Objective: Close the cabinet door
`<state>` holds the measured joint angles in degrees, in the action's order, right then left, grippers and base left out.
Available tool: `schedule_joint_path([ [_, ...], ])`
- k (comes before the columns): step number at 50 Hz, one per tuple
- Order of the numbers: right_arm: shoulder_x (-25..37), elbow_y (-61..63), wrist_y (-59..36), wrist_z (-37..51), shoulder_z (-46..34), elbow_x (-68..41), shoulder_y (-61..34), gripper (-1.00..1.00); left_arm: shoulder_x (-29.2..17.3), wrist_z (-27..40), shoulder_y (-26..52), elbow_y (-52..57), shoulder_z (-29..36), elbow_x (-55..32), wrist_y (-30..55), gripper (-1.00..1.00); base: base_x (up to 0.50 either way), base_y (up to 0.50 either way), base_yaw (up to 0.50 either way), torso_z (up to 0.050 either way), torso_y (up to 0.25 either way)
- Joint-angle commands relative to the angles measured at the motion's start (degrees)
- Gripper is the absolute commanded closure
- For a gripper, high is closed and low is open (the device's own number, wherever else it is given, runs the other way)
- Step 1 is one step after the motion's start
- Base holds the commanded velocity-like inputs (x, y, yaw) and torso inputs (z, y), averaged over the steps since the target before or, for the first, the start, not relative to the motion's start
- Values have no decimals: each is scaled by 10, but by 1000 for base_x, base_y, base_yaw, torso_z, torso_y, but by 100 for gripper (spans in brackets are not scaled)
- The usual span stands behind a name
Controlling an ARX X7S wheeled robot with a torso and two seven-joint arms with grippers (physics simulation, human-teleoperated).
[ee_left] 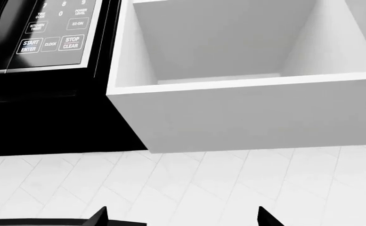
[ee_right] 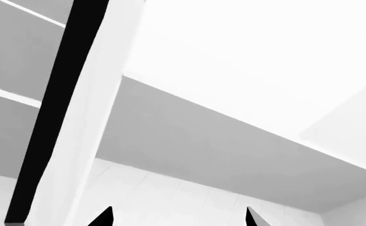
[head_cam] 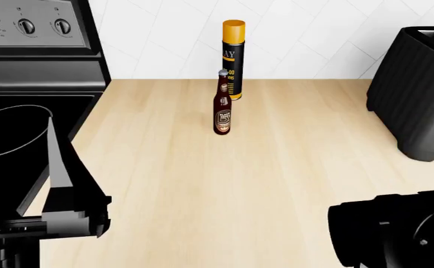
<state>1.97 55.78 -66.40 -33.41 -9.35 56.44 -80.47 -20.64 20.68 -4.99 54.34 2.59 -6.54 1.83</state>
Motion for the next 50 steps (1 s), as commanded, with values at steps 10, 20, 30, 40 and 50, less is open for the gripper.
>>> schedule_joint_path([
  [10,0,-47,-2,43,-16,-49,-35,-100,-3,5,-2,-5,4,1,-5,-100,0,0,0,0,0],
  [20,-9,-48,-40,49,-69,-48,-75,-100,-5,6,-5,-9,5,1,-11,-100,0,0,0,0,1],
  [30,-13,-39,-90,70,-123,-66,-114,-100,-7,7,-8,-15,5,-3,-19,-100,1,1,2,3,5],
  [40,-16,-26,-135,111,-156,-117,-140,-100,-9,8,-10,-20,6,-6,-26,-100,1,3,4,8,8],
  [50,-17,-12,-173,170,-163,-202,-159,-100,-10,9,-11,-25,6,-12,-32,-100,2,3,4,10,9],
])
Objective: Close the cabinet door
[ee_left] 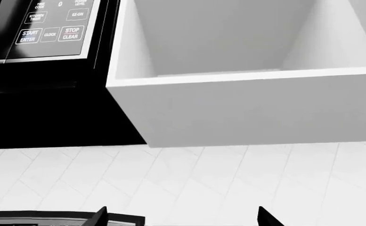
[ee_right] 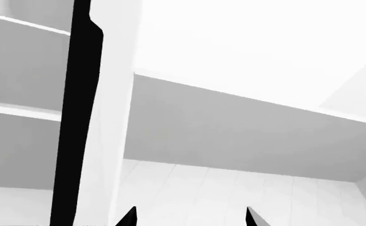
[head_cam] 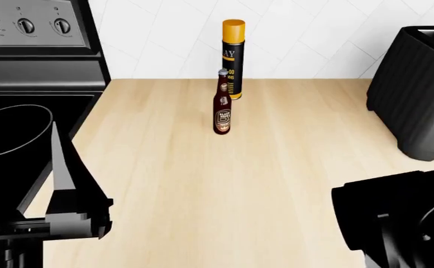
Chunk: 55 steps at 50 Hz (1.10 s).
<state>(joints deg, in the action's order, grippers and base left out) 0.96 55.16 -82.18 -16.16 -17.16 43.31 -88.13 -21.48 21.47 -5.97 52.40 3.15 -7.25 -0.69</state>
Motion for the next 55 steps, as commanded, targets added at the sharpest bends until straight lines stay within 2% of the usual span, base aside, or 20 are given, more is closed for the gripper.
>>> schedule_joint_path([
  [1,-8,-4,-20,5,-84,-82,-84,-100,-1,1,-1,-6,0,-6,-7,-100,0,4,5,10,10],
  [30,-7,-75,13,190,-20,-385,-108,-100,-8,6,2,-11,-3,-23,-11,-100,3,3,4,7,6],
  [35,-9,-99,22,249,12,-495,-122,-100,-9,7,0,-13,-5,-26,-16,-100,0,1,1,2,2],
  [45,-9,-160,49,407,115,-783,-149,-100,-11,7,-4,-17,-6,-30,-24,-100,1,2,2,3,3],
  [50,-8,-229,98,495,175,-947,-152,-100,-12,7,-3,-18,-5,-30,-24,-100,0,0,0,2,2],
  [55,-5,-281,147,537,199,-1033,-149,-100,-12,7,-2,-20,-3,-30,-25,-100,0,4,7,4,4],
])
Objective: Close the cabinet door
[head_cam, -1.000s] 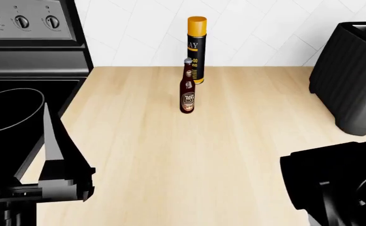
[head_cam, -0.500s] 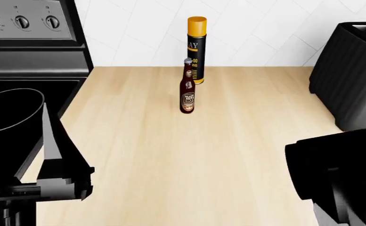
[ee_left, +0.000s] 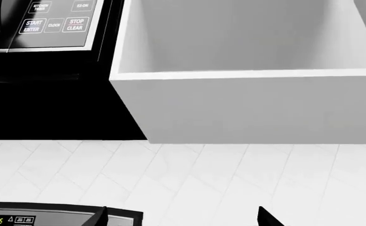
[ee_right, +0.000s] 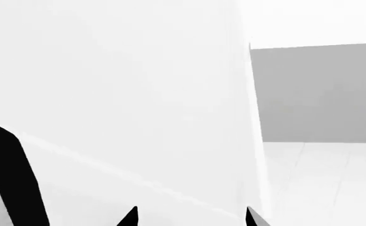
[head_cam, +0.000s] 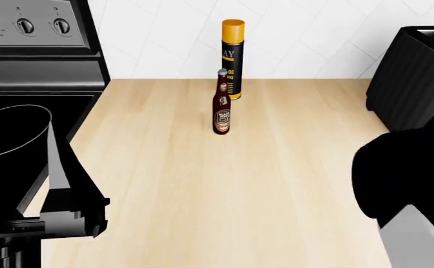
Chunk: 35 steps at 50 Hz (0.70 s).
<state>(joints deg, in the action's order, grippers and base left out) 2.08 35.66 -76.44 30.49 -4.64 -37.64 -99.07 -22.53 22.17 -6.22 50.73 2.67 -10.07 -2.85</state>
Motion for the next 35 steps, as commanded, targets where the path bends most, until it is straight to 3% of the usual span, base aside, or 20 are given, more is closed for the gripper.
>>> schedule_joint_path([
  [1,-16,-94,98,75,76,-235,-39,-100,-2,1,1,-4,2,-2,-4,-100,0,5,9,11,0],
  [14,-11,-158,193,91,74,-322,-34,-100,-4,1,1,-9,3,-5,-10,-100,1,1,2,2,1],
  [35,1,-251,284,49,54,-321,-9,-100,-8,4,3,-7,5,-9,-9,-100,0,0,0,0,0],
])
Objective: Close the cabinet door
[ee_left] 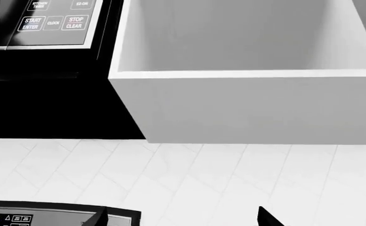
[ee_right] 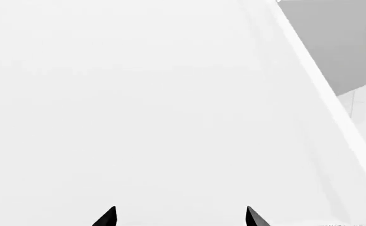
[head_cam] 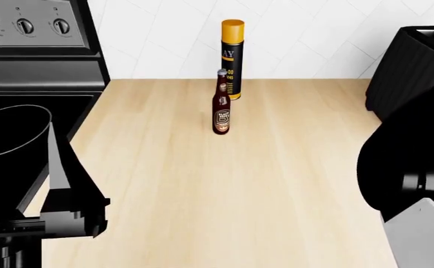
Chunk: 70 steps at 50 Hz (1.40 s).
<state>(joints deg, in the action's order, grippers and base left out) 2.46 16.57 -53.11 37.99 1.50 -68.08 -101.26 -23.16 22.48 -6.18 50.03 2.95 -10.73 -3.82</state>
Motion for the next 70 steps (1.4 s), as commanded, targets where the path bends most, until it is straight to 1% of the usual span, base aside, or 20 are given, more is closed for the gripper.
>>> schedule_joint_path([
  [1,-3,-64,55,-28,-7,-17,14,-100,-2,1,3,0,2,-3,1,-100,0,0,0,0,0],
  [14,-8,-119,118,-39,-7,-35,33,-100,-6,2,9,-2,2,-9,3,-100,1,0,0,2,0],
  [25,9,-194,149,-80,-44,9,44,-100,-8,3,12,-5,2,-13,2,-100,2,0,1,1,0],
  [49,25,-350,207,-142,-89,73,32,-100,-10,6,7,-17,2,-14,-12,-100,2,0,0,0,0],
  [70,29,-474,230,-161,-137,129,8,-100,-11,8,6,-23,5,-14,-17,-100,3,1,1,0,0],
])
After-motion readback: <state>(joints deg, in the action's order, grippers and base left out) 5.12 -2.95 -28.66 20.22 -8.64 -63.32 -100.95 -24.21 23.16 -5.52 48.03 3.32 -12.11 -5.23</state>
